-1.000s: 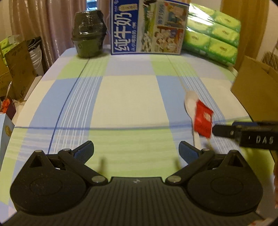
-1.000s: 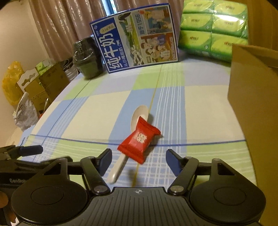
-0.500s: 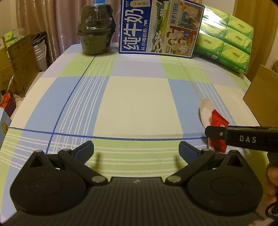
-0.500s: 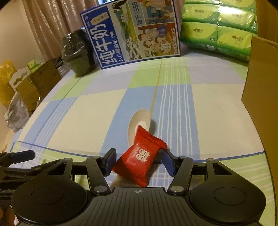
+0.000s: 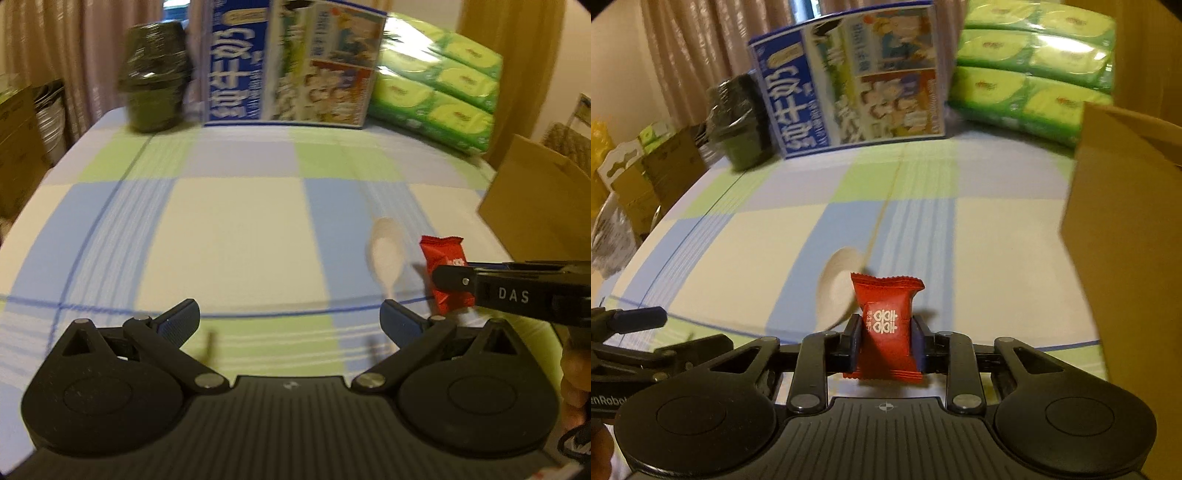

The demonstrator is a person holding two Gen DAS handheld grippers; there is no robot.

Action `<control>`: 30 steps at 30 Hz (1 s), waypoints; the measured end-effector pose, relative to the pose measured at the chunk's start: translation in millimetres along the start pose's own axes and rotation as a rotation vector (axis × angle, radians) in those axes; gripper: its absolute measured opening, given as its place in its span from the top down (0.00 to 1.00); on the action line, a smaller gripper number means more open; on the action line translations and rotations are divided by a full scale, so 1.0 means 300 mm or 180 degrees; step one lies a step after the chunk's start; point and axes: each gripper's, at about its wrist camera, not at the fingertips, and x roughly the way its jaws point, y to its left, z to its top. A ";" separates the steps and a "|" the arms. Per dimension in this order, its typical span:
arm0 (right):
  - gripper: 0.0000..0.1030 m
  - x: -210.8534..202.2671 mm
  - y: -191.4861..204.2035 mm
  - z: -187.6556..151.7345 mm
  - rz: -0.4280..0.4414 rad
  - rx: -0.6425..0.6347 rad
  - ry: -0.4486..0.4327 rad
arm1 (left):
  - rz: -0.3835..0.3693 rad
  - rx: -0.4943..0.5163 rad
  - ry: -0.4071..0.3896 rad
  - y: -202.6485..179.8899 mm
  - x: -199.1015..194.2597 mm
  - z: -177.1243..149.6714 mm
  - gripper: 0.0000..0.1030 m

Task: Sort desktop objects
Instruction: 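Grasp the red candy packet with the right tool, then grasp the white plastic spoon by its handle with the left tool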

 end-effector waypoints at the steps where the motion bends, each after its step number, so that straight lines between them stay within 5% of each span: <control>1: 0.76 -0.001 -0.013 0.003 -0.0028 0.0005 -0.0007 | -0.0043 0.0057 -0.0024 -0.021 0.009 0.008 0.01; 6: 0.76 0.008 -0.077 0.004 -0.0081 0.0081 0.0000 | -0.0284 0.0234 -0.0088 -0.108 0.072 0.033 0.24; 15: 0.76 0.013 -0.127 0.015 -0.0106 0.0114 -0.0031 | -0.0372 0.0481 -0.0059 -0.213 0.167 0.054 0.53; 26: 0.76 0.022 -0.113 0.006 -0.0072 -0.0016 -0.0044 | -0.0206 0.0468 -0.0094 -0.254 0.214 0.065 0.74; 30: 0.76 0.024 -0.109 0.006 -0.0065 -0.0014 -0.0048 | -0.0211 0.0433 -0.0102 -0.245 0.212 0.063 0.74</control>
